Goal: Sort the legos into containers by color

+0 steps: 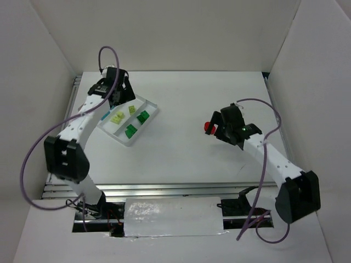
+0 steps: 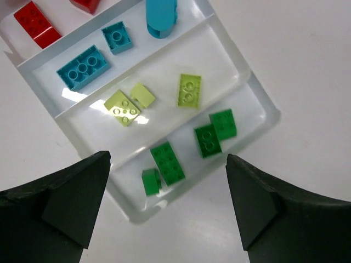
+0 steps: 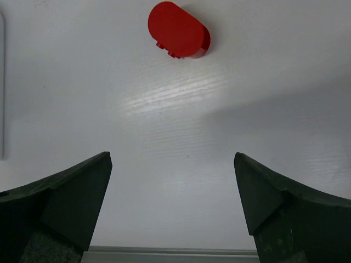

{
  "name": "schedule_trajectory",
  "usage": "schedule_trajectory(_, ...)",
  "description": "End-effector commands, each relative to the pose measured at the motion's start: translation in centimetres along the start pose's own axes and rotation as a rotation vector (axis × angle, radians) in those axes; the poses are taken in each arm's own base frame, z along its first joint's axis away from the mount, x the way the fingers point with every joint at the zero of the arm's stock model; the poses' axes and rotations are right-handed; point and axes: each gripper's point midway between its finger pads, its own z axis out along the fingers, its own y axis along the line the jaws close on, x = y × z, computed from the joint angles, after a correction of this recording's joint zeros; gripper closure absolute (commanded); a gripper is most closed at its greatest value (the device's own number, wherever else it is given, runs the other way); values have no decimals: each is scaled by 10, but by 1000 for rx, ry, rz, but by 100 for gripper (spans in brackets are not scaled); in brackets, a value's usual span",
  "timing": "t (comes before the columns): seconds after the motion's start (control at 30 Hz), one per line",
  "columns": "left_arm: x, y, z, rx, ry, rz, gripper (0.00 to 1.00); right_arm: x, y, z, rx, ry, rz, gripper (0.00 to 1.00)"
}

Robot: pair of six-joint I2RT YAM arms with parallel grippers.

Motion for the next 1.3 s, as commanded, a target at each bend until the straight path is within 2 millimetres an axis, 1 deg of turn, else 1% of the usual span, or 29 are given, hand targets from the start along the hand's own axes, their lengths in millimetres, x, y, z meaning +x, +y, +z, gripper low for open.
schedule_trajectory(0.0, -6, -10, -64, 196, -63, -36, 0, -34, 34, 21, -73, -8, -105, 0)
schedule_trajectory(0.03, -1, -15, -76, 233, -68, -14, 1, -33, 33, 30, -62, 20, -159, 0)
schedule_trajectory(0.07, 7, -13, -92, 274, -75, -5, 1, -29, 28, 38, -39, 71, -187, 0)
schedule_trajectory(0.1, 16, -17, -102, 312, -71, 34, 0, -32, 32, 55, -20, 117, -218, 0)
schedule_trajectory(0.13, 22, -17, -110, 335, -66, 50, 0, -31, 24, 64, 25, 139, -268, 1)
schedule_trajectory(0.17, 33, -15, -121, 376, -56, 65, 1, -32, 20, 71, 53, 148, -295, 1)
schedule_trajectory(0.2, 43, -17, -129, 411, -45, 93, 0, -37, 17, 87, 96, 162, -318, 1)
schedule_trajectory(0.23, 50, -17, -133, 440, -34, 101, 1, -38, 9, 93, 138, 176, -352, 1)
schedule_trajectory(0.3, 67, -16, -147, 517, -15, 122, 1, -43, 0, 109, 184, 181, -386, 1)
schedule_trajectory(0.33, 72, -16, -151, 539, -10, 131, 0, -45, 2, 114, 179, 171, -413, 2)
schedule_trajectory(0.37, 78, -14, -155, 558, -11, 141, 0, -42, 2, 121, 167, 183, -426, 2)
schedule_trajectory(0.43, 85, -12, -158, 579, -8, 153, 0, -43, 8, 128, 125, 172, -468, 5)
schedule_trajectory(0.47, 93, -12, -158, 597, 7, 162, 1, -37, 9, 132, 104, 188, -476, 5)
schedule_trajectory(0.5, 97, -13, -157, 608, 12, 170, 0, -35, 9, 134, 94, 193, -503, 5)
schedule_trajectory(0.53, 106, -14, -154, 623, 38, 180, 0, -37, 9, 137, 94, 185, -509, 5)
schedule_trajectory(0.6, 112, -17, -154, 650, 54, 188, 1, -33, 3, 144, 105, 208, -532, 5)
schedule_trajectory(0.63, 113, -18, -153, 655, 60, 191, 0, -30, 1, 147, 112, 227, -548, 11)
schedule_trajectory(0.77, 116, -24, -156, 697, 66, 190, 1, -33, 2, 153, 104, 257, -571, 11)
schedule_trajectory(0.8, 116, -25, -156, 698, 65, 189, 1, -28, 0, 151, 108, 296, -568, 12)
schedule_trajectory(0.87, 115, -24, -157, 699, 62, 195, 1, -28, 3, 153, 92, 324, -564, 15)
schedule_trajectory(0.93, 113, -24, -159, 700, 53, 195, 1, -21, 8, 153, 51, 356, -565, 30)
schedule_trajectory(0.97, 113, -23, -158, 696, 51, 193, 1, -20, 10, 153, 39, 360, -561, 37)
schedule_trajectory(1.0, 112, -22, -159, 695, 46, 191, 1, -19, 11, 154, 33, 362, -558, 51)
schedule_trajectory(1.07, 112, -22, -158, 693, 48, 191, 0, -18, 11, 152, 38, 368, -545, 69)
schedule_trajectory(1.1, 113, -22, -157, 687, 49, 190, 0, -17, 11, 151, 44, 369, -529, 83)
schedule_trajectory(1.13, 113, -21, -155, 677, 50, 185, 1, -17, 10, 147, 56, 359, -511, 90)
schedule_trajectory(1.17, 112, -21, -155, 677, 49, 180, 0, -17, 10, 144, 53, 353, -499, 93)
schedule_trajectory(1.23, 114, -22, -155, 682, 51, 168, 0, -17, 20, 136, 28, 315, -483, 94)
schedule_trajectory(1.27, 112, -25, -156, 697, 45, 148, 0, -10, 33, 119, -51, 309, -474, 95)
